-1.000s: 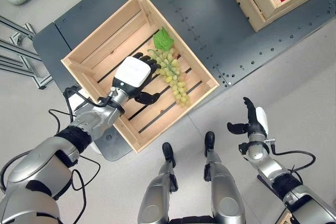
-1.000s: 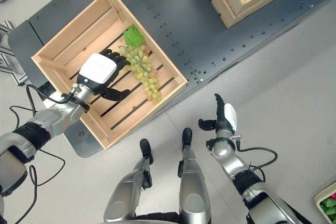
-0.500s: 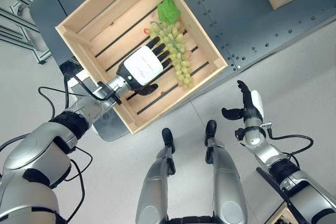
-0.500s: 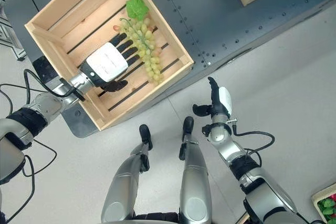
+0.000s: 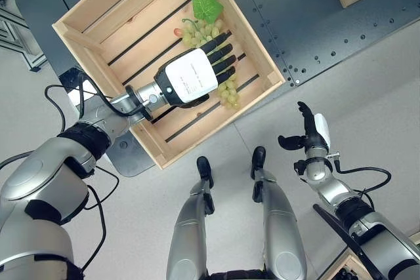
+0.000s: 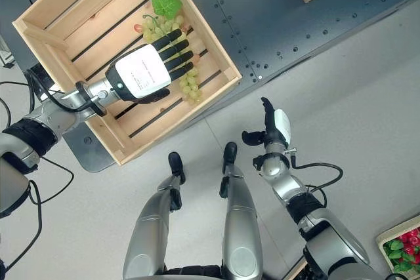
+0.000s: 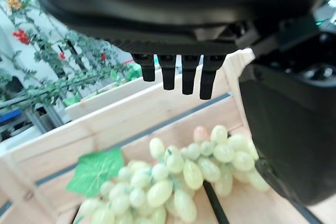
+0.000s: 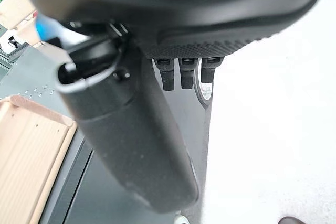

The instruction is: Pick up the fruits from the basket on one side to the basket on the other side

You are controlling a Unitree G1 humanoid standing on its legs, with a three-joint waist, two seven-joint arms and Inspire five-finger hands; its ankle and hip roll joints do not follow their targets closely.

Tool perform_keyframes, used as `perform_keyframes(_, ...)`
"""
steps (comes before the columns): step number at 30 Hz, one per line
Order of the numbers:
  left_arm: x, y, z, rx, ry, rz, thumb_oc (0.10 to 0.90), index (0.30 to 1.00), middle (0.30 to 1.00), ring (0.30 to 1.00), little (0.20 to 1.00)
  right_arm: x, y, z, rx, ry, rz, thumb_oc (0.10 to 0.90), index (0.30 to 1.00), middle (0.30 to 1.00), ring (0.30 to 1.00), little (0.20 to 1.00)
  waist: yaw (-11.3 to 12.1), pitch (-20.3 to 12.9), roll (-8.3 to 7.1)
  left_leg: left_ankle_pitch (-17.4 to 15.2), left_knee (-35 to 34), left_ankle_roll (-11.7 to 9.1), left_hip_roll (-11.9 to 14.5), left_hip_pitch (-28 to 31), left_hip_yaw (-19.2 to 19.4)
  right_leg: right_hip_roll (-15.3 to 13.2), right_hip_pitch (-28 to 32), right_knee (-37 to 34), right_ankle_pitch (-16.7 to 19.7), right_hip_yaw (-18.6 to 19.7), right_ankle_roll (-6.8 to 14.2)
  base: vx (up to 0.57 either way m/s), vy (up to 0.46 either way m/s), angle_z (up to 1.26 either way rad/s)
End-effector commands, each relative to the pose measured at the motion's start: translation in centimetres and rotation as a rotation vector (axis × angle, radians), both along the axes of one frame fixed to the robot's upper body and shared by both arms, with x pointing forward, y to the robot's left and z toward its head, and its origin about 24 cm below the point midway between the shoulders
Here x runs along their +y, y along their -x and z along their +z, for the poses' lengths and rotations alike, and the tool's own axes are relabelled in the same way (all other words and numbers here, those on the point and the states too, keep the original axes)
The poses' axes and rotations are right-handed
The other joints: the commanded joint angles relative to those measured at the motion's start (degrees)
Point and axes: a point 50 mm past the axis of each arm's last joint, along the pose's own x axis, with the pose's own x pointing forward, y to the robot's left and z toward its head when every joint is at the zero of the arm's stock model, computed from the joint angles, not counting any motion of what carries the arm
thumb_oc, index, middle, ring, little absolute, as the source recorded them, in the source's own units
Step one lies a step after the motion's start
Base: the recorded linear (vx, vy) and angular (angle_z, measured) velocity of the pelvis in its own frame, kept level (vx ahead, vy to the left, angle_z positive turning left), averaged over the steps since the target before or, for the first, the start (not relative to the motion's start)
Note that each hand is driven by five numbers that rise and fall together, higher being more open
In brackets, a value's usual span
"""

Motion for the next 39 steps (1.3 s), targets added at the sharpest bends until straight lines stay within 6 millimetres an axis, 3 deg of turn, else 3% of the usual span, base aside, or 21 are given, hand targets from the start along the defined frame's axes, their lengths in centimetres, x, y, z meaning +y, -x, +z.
perform_keyframes(1, 0.2, 1.1, 5.4, -0.208, 0.070, -0.143, 0.800, 0.900, 0.900, 0.900, 0.900, 0.6, -0.5, 1.6, -0.085, -0.012, 0.035, 0.800, 0.900, 0.900, 0.900, 0.900, 0.09, -0.78, -0.86, -7.46, 5.16, -0.88, -0.66, -0.27, 3.63, 2.69, 2.66, 2.76, -7.39, -0.10, 1.34, 0.00, 0.000, 0.00)
perform_keyframes(10, 0.4, 1.5, 6.2, -0.237, 0.096, -0.163, 0.800, 0.900, 0.900, 0.900, 0.900, 0.6, 0.1, 0.8, -0.052, -0.011, 0.039, 0.800, 0.900, 0.900, 0.900, 0.900, -0.02, -0.78, -0.88, -7.88, 6.07, -0.92, -0.55, -0.66, 3.72, 2.63, 2.00, 3.73, -7.51, 0.03, 1.44, 0.00, 0.000, 0.00)
perform_keyframes(21, -0.9, 1.0, 7.0, -0.173, 0.038, -0.120, 0.800, 0.900, 0.900, 0.900, 0.900, 0.8, -0.1, 0.7, -0.043, -0.012, 0.029, 0.800, 0.900, 0.900, 0.900, 0.900, -0.33, -0.78, -1.00, -7.98, 6.48, -0.73, -0.61, -2.10, 3.73, 2.62, 0.15, 4.11, -7.01, 0.36, 1.77, 0.00, 0.000, 0.00)
perform_keyframes(32, -3.2, 0.0, 9.3, -0.123, -0.053, -0.013, 0.800, 0.900, 0.900, 0.900, 0.900, 0.8, -0.3, 1.1, -0.064, -0.035, 0.009, 0.800, 0.900, 0.900, 0.900, 0.900, -1.83, -0.78, -1.90, -7.97, 7.96, -0.47, -0.10, -6.06, 4.96, 2.88, -3.93, 4.23, -5.60, 1.54, 2.25, 0.00, 0.000, -0.01)
perform_keyframes(39, -3.2, -0.5, 10.9, -0.120, -0.046, 0.082, 0.800, 0.900, 0.900, 0.900, 0.900, 0.3, -0.3, 1.0, -0.067, -0.054, -0.008, 0.800, 0.900, 0.900, 0.900, 0.900, -2.56, -0.78, -2.30, -7.91, 8.59, -0.34, 0.11, -8.67, 5.54, 2.97, -6.46, 3.68, -4.49, 2.22, 2.64, 0.01, 0.005, -0.02)
